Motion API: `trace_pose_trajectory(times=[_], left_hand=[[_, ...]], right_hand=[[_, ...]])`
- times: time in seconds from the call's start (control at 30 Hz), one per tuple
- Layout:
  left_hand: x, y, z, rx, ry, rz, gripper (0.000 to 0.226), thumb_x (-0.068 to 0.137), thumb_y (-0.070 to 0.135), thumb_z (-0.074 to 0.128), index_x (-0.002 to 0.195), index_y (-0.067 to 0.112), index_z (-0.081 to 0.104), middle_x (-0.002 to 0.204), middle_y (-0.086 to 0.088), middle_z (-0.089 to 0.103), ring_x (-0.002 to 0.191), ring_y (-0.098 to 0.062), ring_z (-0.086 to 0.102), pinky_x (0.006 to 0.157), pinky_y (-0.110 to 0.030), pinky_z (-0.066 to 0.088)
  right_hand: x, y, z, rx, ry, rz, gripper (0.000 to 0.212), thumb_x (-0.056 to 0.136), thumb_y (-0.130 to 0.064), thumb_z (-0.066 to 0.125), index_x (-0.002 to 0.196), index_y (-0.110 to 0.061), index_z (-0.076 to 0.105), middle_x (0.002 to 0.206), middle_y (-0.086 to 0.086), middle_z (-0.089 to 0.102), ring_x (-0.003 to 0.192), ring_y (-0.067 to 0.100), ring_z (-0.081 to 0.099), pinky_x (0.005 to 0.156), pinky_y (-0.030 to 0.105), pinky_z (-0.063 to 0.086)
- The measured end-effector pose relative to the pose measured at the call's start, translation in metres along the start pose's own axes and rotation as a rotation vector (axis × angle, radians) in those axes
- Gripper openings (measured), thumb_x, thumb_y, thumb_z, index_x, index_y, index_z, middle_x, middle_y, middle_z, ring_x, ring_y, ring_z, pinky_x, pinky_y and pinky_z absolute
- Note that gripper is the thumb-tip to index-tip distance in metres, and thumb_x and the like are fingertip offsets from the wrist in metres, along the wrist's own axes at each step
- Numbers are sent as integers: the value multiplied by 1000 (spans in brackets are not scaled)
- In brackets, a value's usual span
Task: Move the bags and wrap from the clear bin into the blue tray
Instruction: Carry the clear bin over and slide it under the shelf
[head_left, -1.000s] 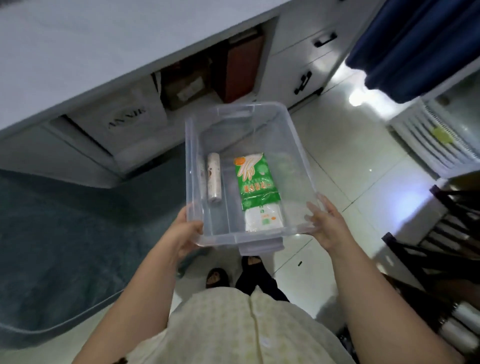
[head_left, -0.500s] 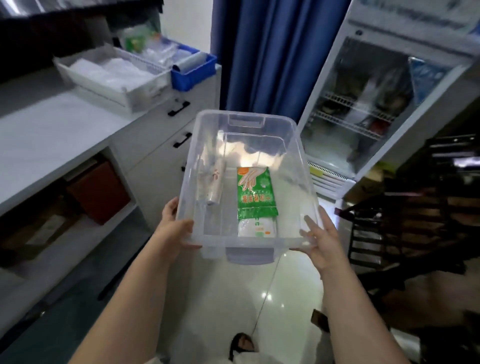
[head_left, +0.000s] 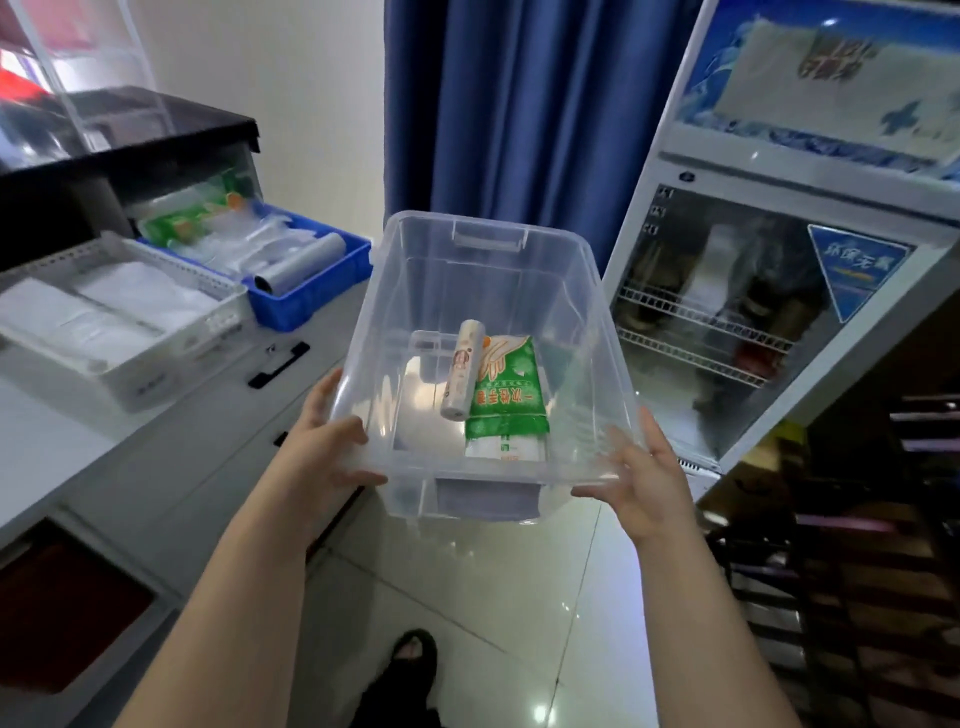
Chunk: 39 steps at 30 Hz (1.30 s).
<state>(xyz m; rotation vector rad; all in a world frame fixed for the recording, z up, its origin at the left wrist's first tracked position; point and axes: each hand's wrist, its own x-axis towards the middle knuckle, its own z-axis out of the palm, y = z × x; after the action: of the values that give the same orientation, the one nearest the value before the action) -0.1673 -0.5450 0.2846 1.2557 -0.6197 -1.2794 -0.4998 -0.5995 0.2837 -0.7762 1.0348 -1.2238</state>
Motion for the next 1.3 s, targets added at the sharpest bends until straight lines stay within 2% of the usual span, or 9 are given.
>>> trace_pose_trajectory(times=[0.17, 0.37, 0.47, 0.57, 0.77, 0.93, 1.1, 1.2, 1.3], left_hand=[[135, 50, 18, 22, -27, 23, 75, 65, 2, 60, 116, 58, 54, 138, -3, 41, 106, -43, 58, 67, -58, 56], [284, 103, 48, 16, -14, 65, 71, 73, 4, 61, 118, 58, 53, 133, -4, 46, 104, -36, 61, 65, -51, 58], [344, 110, 66, 33, -40, 114, 73, 78, 4, 60, 131, 52, 45, 140, -5, 41, 107, -34, 59, 66, -50, 59], [411, 110, 78, -26, -11, 113, 72, 81, 0, 59, 127, 54, 48, 143, -9, 38, 109, -35, 57, 66, -50, 58], [558, 122, 93, -106, 197, 81, 73, 78, -5, 61, 110, 60, 56, 126, -20, 41, 106, -39, 53, 66, -58, 56], [637, 148, 83, -117, 363, 143, 73, 75, -7, 66, 123, 47, 54, 128, -15, 46, 105, -38, 57, 63, -57, 57], [698, 179, 55, -160, 535, 195, 73, 75, -3, 65, 118, 54, 55, 119, -21, 54, 105, -39, 57, 65, -61, 56], [740, 195, 29, -147, 597, 238, 70, 76, 0, 69, 131, 38, 51, 128, -12, 50, 103, -34, 59, 63, -58, 57], [786, 211, 3, -182, 667, 241, 66, 80, 1, 64, 127, 46, 52, 123, -13, 50, 103, -37, 58, 64, -62, 56]], right_hand=[[129, -28, 50, -9, 51, -12, 53, 88, 3, 49, 120, -38, 60, 118, 12, 62, 79, 35, 60, 51, 49, 54], [274, -65, 92, 10, 86, -12, 52, 90, -2, 55, 128, -38, 53, 136, 5, 54, 111, 40, 58, 64, 61, 52], [343, -74, 99, 9, 57, -8, 48, 92, -6, 56, 128, -37, 53, 135, 9, 56, 102, 38, 59, 54, 48, 56], [422, -79, 106, 5, 49, 4, 54, 92, -4, 54, 137, -32, 44, 132, 9, 57, 100, 35, 60, 52, 48, 57], [608, -95, 150, -102, -93, 28, 51, 94, -5, 53, 136, -32, 46, 113, 8, 63, 85, 29, 59, 61, 49, 53], [746, -106, 215, -144, -237, 80, 53, 91, -6, 58, 135, -33, 48, 83, 5, 58, 64, 17, 53, 59, 53, 52], [851, -90, 292, -202, -401, 174, 61, 89, 2, 52, 134, -38, 47, 123, 14, 59, 95, 33, 57, 69, 72, 49], [905, -75, 348, -203, -491, 193, 59, 90, 1, 53, 133, -38, 48, 118, 14, 62, 94, 35, 61, 67, 71, 50], [950, -60, 411, -238, -529, 202, 54, 91, -3, 54, 134, -36, 48, 89, 17, 60, 78, 30, 54, 58, 54, 54]])
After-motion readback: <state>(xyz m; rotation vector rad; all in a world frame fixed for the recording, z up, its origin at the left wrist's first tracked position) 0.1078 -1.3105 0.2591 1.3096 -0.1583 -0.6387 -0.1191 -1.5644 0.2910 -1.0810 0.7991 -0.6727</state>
